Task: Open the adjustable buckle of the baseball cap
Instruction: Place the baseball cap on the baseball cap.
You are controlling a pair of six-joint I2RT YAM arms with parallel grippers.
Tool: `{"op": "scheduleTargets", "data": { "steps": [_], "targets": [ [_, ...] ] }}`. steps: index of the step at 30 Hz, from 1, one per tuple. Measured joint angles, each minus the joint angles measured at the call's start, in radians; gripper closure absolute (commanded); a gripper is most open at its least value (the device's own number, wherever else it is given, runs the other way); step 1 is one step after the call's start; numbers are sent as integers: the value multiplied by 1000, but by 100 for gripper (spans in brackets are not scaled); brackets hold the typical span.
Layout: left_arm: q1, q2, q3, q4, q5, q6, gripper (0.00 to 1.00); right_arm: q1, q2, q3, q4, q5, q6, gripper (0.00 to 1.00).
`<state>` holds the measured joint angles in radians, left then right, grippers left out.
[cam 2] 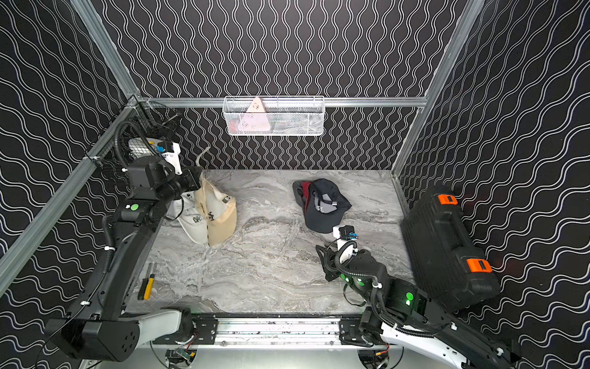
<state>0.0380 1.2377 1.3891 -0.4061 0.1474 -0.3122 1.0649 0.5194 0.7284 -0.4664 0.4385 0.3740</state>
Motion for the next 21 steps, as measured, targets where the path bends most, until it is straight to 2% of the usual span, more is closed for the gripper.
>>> {"op": "scheduleTargets", "data": {
  "steps": [9, 10, 12, 13, 14, 17, 21],
  "targets": [
    [47, 78, 84, -51, -101, 5, 100, 0, 9, 2, -3, -1, 0, 65],
    [48, 84, 92, -57, -122, 5, 90, 0, 9, 2, -3, -1, 0, 65],
    [48, 92, 102, -68, -153, 6, 53, 0, 9, 2, -3, -1, 0, 65],
    [48, 92, 103, -72, -169, 6, 39, 0, 8, 0, -3, -1, 0, 65],
    [48, 91, 103, -73, -185, 5, 33, 0, 6, -3, -3, -3, 0, 65],
    [16, 71, 100, -79, -266, 18, 24, 0, -3, -14, -3, -4, 3, 65],
    [-137, 39, 96, -74, -338, 86, 22, 0, -2, -15, -5, -9, 8, 65]
  ]
}}
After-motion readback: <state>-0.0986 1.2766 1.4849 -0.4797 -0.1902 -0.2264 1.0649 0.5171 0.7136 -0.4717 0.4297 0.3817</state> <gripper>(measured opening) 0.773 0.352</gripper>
